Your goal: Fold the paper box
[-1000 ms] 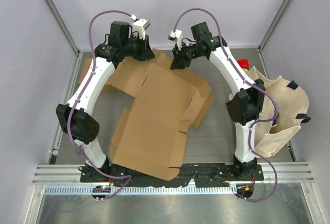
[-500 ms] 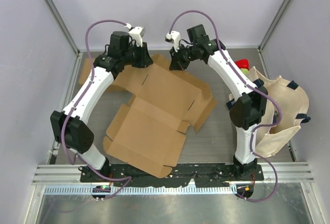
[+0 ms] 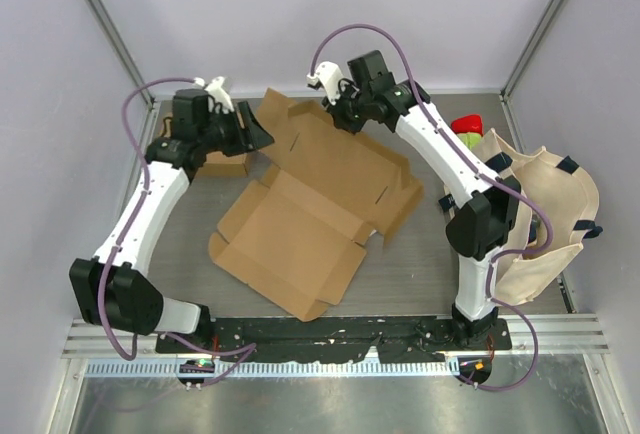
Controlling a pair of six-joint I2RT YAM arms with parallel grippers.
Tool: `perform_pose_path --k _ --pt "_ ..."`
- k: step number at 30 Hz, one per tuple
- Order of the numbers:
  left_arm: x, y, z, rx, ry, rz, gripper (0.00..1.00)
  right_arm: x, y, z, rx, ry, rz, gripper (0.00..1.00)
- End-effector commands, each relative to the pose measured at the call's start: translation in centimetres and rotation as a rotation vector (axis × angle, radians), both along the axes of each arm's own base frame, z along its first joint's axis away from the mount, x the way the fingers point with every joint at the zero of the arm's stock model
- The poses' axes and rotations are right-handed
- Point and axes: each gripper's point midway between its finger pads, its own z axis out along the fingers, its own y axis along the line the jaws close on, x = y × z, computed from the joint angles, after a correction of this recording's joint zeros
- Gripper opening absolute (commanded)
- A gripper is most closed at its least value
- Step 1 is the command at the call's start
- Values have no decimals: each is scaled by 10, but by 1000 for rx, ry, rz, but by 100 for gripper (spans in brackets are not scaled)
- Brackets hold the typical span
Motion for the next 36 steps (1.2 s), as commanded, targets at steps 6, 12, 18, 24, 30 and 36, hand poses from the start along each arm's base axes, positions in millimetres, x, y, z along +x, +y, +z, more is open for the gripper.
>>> perform_pose_path --k 6,12,18,24,30,36 --pt "41 -8 77 -262 -130 -7 60 -3 3 49 -126 -237 32 1" --pt "54 -29 96 -72 -331 -26 61 -5 10 51 -130 -257 69 1" --pt "55 -45 82 87 -358 -123 51 -8 15 55 -109 -262 103 1" --pt "63 -45 59 177 -328 -119 47 -10 19 58 -96 -266 125 1" --pt "61 -49 46 196 -306 -165 49 -12 21 64 -84 -280 142 1" --pt "64 -51 31 223 -273 -159 19 -10 27 73 -42 -294 140 1"
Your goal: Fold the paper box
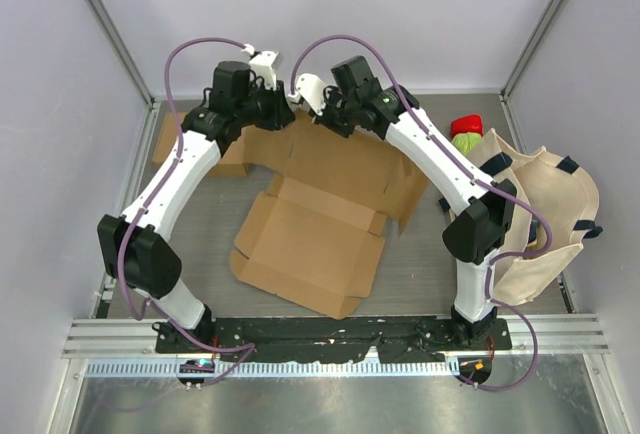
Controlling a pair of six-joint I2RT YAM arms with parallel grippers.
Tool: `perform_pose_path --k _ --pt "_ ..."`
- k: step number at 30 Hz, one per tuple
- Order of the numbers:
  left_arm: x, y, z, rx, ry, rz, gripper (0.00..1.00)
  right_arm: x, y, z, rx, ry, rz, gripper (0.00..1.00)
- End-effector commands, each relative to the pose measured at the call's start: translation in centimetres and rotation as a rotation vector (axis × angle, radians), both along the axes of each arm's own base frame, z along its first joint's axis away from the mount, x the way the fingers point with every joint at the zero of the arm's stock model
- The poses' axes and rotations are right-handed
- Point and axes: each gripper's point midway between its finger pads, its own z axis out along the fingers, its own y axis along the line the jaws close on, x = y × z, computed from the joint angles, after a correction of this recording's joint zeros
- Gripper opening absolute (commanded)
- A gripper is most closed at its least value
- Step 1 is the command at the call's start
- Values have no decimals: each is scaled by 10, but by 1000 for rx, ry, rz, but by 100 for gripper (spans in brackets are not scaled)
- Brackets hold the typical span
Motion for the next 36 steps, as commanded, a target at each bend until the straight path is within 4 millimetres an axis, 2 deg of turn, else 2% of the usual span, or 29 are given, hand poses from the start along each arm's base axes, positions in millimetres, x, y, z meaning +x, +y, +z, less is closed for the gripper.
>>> perform_pose_path --k 1,3,4,5,6,7,8,9,10,11,12,13,15,16,17,18,19,20,21,22,23,24,25,28,30,31,34,36 --pt "7 0 1 33 -23 18 7 6 7 65 123 -147 5 1" --pt "12 6 4 32 -35 75 0 17 0 64 129 -167 -79 1" --pt "12 9 14 12 -65 100 0 20 -1 73 150 -201 -100 2" --pt "11 12 4 -6 -54 130 0 21 -4 65 154 -192 -129 9" --pt "17 10 19 -52 -126 147 0 27 -14 70 188 -199 -245 23" --pt "18 11 22 -76 -150 166 0 30 -19 82 250 -216 -320 56" --pt "16 13 26 -111 -194 185 0 33 -27 91 293 -219 -410 65" --pt "17 15 25 -133 -197 207 0 33 -37 97 394 -177 -566 71" --pt "17 16 26 -144 -206 219 0 25 -44 92 406 -121 -633 73" --pt "17 18 22 -151 -205 232 0 16 -50 103 466 -91 -681 73" --pt "16 17 20 -160 -200 239 0 5 -59 98 493 -37 -765 73" --pt "16 20 15 -158 -194 260 0 -4 -59 96 614 52 -877 76" --pt "14 21 15 -174 -202 271 0 -28 -63 96 743 176 -971 76" --pt "10 21 7 -177 -181 278 0 -41 -46 104 908 306 -980 74" --pt "8 18 15 -194 -204 275 0 -64 -39 84 947 402 -964 74" --pt "5 18 14 -195 -202 275 0 -65 -19 114 1146 425 -851 70" --pt "3 22 8 -180 -201 304 0 -78 -5 116 1287 567 -845 69" --pt "0 21 8 -181 -207 305 0 -89 3 78 1294 633 -890 67" --pt "-6 22 14 -191 -226 307 0 -97 4 107 1447 639 -830 67" --pt "-10 23 6 -184 -218 309 0 -100 7 99 1485 654 -860 67" --pt "-13 22 10 -190 -235 313 0 -98 3 83 1532 672 -951 67" --pt "-18 25 18 -197 -258 319 0 -101 8 77 1545 686 -971 68" --pt "-22 24 13 -188 -258 317 0 -99 10 73 1553 702 -990 68" --pt "-28 26 19 -213 -278 322 0 -93 18 64 1573 737 -1048 71" --pt "-33 26 11 -217 -258 320 0 -88 10 60 1626 709 -1149 76" --pt "-36 26 18 -237 -280 319 0 -85 7 56 1642 710 -1193 77" --pt "-43 28 14 -246 -284 328 0 -78 1 43 1692 719 -1296 77" --pt "-44 30 11 -238 -283 340 0 -73 -4 41 1735 702 -1333 77"
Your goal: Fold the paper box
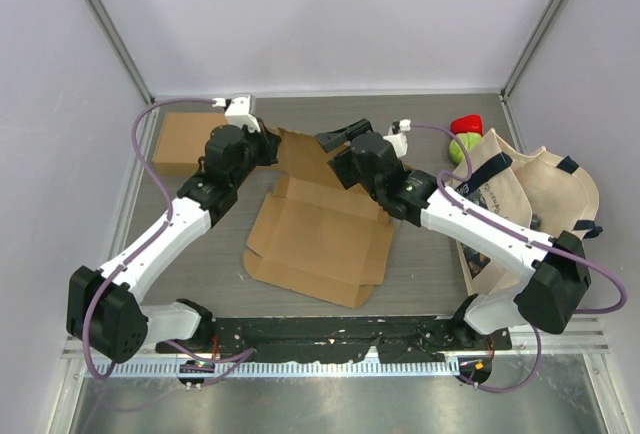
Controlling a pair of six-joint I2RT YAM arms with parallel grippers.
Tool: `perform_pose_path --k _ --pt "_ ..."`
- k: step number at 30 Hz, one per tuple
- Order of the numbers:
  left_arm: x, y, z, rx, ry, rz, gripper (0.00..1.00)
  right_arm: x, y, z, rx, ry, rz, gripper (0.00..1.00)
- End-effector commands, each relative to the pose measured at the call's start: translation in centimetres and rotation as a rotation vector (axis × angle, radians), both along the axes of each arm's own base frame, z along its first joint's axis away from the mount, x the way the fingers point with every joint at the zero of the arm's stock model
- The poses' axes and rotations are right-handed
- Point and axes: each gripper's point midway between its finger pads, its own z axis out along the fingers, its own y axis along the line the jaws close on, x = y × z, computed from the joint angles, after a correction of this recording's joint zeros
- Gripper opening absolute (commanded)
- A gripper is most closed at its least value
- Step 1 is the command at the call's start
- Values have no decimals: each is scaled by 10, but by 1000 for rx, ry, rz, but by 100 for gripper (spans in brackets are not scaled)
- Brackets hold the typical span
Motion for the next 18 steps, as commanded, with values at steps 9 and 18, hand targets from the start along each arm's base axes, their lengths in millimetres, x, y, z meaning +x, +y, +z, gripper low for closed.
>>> perform_pose_path --k 9,18 --pt "-6 4 23 -57 -95 47 0 37 -5 -3 156 89 -283 67" --pt "-23 12 1 -49 -84 87 1 47 6 -21 125 85 -281 25"
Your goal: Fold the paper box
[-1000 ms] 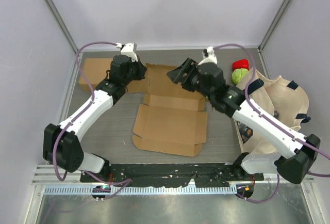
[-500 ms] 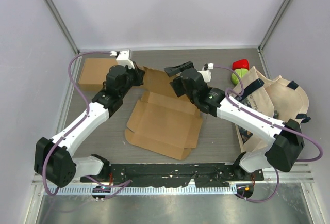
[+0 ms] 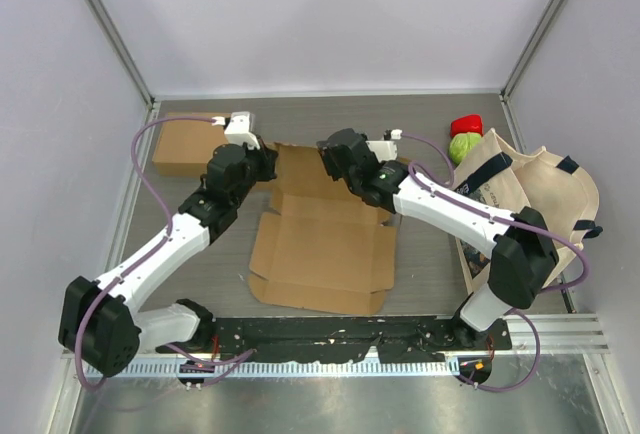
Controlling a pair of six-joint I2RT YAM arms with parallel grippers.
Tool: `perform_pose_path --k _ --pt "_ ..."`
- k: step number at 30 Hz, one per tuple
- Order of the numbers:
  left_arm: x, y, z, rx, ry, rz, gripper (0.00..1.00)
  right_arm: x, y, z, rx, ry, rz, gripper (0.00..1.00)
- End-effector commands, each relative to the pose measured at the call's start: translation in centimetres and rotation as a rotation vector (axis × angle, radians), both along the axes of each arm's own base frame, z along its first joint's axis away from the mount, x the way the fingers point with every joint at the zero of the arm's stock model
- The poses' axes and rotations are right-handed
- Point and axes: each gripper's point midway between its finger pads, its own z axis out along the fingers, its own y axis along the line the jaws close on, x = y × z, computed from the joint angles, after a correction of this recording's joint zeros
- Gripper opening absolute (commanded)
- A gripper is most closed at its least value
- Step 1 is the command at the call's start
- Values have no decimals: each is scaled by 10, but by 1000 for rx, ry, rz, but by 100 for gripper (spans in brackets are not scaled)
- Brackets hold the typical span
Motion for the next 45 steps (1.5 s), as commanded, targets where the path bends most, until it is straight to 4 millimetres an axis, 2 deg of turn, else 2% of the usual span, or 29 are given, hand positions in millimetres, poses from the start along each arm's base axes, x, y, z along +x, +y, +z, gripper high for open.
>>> perform_pose_path --k 1,2,3,4,5,6,7,8,9,10,11,13,15,16,17,18,22,24,25,27,29,31,34,36,37,38,42,43,45 --pt "-10 7 25 -75 -84 51 1 2 -3 5 14 -42 -21 21" --pt "-16 10 14 -92 -61 62 2 2 0 11 43 -73 -8 15" --pt "-19 14 10 -102 -54 81 2 0 0 9 30 -87 11 13" --pt "-26 18 17 -129 -78 87 2 -5 -5 4 17 -93 22 11" --pt "-30 21 15 -140 -84 95 3 -5 -4 9 28 -122 28 8" --pt "-34 25 1 -149 -64 106 3 -7 -6 7 -9 -144 50 5" --pt "-38 25 1 -159 -68 103 3 -10 -10 -2 -19 -153 53 3" --pt "-41 27 -1 -166 -64 103 4 -10 -11 9 12 -195 50 1" --pt "-43 27 -3 -170 -55 100 4 -12 -11 10 21 -216 59 1" --pt "-45 25 -6 -168 -45 89 4 -14 -14 2 -16 -233 76 1" --pt "-45 24 -5 -169 -41 87 8 -12 -13 14 3 -283 81 1" --pt "-46 19 -7 -167 -18 60 14 -13 -12 13 -6 -311 106 1" --pt "-47 14 -8 -168 19 39 31 -13 -10 21 34 -357 122 1" --pt "-51 7 -8 -169 36 3 38 -17 -10 14 21 -364 143 1" --pt "-52 6 -1 -178 37 -7 46 -19 -13 25 46 -399 137 1" --pt "-57 8 -5 -168 65 -8 49 -23 -16 14 38 -393 145 1" --pt "-79 32 -4 -136 99 50 56 -33 -33 19 35 -442 136 1" --pt "-92 57 -3 -133 84 139 63 -35 -42 14 34 -436 135 1" --pt "-96 66 -6 -151 93 183 71 -37 -43 14 46 -439 141 1" --pt "-103 84 -16 -140 119 269 77 -37 -50 4 68 -418 131 1" --pt "-104 84 -25 -120 139 264 86 -39 -51 0 90 -414 141 1" --pt "-98 75 -37 -85 183 234 90 -38 -53 -3 110 -409 144 1" --pt "-86 63 -61 -6 274 206 89 -38 -54 -4 137 -408 156 1" --pt "-78 53 -63 9 269 164 88 -39 -55 -4 154 -406 167 1" --pt "-74 46 -71 25 286 141 87 -39 -57 -5 154 -404 163 1" --pt "-68 42 -69 21 259 127 86 -39 -59 -4 156 -407 163 1" --pt "-54 35 -79 58 228 102 79 -39 -64 -9 156 -396 167 1" --pt "-50 32 -76 64 221 92 75 -38 -65 -9 160 -394 166 1" --pt "-43 33 -86 109 245 105 70 -38 -65 -11 164 -391 169 1"
